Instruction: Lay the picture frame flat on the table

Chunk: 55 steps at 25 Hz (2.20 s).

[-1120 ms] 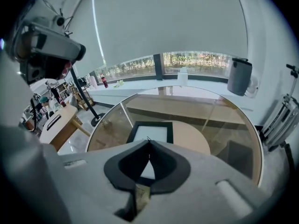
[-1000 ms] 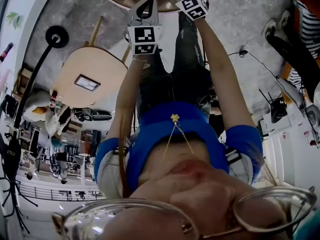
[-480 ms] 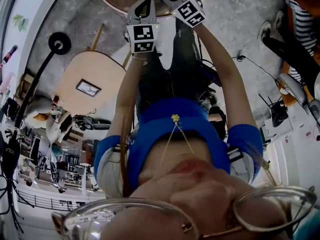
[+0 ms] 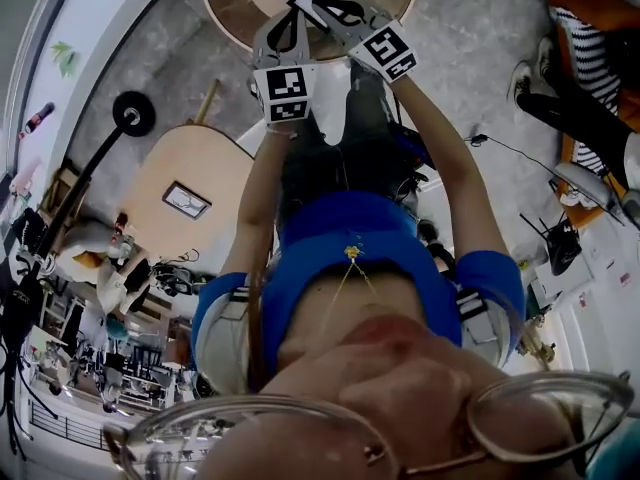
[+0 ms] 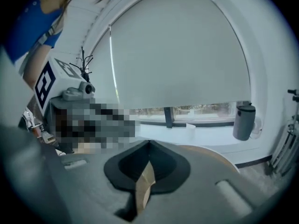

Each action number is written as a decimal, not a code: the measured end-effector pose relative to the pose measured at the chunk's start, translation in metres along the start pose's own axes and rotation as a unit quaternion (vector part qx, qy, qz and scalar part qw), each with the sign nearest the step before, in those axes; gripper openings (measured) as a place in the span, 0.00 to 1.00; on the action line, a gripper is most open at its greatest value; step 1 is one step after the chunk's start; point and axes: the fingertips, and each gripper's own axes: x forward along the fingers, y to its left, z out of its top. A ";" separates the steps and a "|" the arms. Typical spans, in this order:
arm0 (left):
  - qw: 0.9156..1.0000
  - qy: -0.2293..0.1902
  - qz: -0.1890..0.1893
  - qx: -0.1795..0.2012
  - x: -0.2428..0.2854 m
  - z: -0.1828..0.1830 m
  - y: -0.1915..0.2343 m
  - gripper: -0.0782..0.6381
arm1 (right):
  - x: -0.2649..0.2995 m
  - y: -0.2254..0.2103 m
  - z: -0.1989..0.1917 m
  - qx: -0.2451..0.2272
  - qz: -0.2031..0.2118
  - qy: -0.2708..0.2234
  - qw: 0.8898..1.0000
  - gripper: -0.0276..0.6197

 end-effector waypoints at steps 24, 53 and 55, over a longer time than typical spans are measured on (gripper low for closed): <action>0.979 -0.200 -0.003 0.045 -0.156 0.212 -0.045 0.11 | -0.139 0.027 0.244 -0.098 -0.161 -0.131 0.973 0.04; 0.955 -0.285 0.001 0.080 -0.184 0.290 -0.049 0.11 | -0.171 0.040 0.319 -0.139 -0.160 -0.179 0.961 0.04; 0.956 -0.284 -0.001 0.079 -0.183 0.289 -0.052 0.11 | -0.174 0.040 0.317 -0.140 -0.162 -0.176 0.961 0.04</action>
